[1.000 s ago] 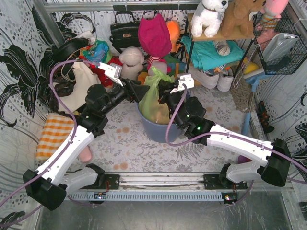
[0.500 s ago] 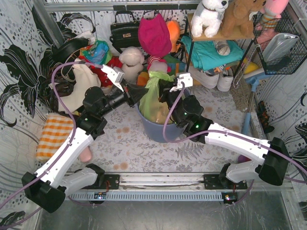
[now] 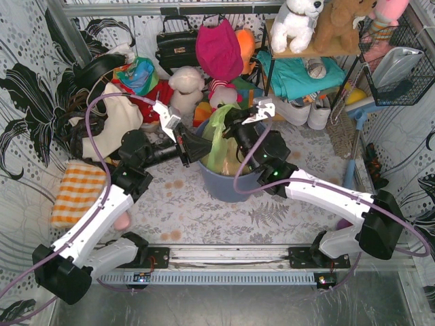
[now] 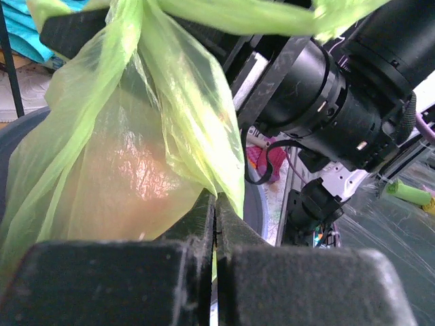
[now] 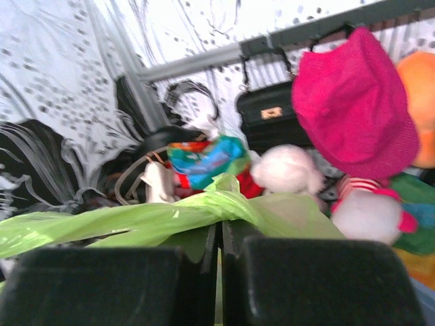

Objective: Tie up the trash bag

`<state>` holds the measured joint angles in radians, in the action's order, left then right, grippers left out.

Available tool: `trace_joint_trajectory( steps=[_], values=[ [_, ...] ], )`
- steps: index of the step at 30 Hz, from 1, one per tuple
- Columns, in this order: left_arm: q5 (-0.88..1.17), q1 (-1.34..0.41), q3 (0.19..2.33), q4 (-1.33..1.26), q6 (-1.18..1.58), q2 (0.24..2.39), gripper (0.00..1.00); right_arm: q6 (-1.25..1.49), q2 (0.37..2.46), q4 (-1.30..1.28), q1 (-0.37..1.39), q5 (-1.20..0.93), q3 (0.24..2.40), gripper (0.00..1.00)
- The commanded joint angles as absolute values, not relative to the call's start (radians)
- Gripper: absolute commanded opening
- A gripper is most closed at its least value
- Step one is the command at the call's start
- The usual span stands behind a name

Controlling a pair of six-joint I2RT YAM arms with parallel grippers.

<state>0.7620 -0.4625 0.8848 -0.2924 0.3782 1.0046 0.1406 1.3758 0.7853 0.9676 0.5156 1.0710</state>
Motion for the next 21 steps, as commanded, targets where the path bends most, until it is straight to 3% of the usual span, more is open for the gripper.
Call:
trace_joint_trajectory(
  steps=[1,14,21],
  values=[
    [0.832,-0.464,0.886,-0.328,0.395,1.012,0.04,0.248,1.373,1.019,0.935,0.332,1.023,0.0],
    [0.739,-0.469,0.913,-0.222,0.343,1.028,0.1,0.543,1.454,1.462,0.843,-0.015,0.901,0.0],
    [0.644,-0.469,0.943,-0.129,0.296,0.992,0.15,0.546,1.501,1.567,0.841,-0.183,0.926,0.0]
  ],
)
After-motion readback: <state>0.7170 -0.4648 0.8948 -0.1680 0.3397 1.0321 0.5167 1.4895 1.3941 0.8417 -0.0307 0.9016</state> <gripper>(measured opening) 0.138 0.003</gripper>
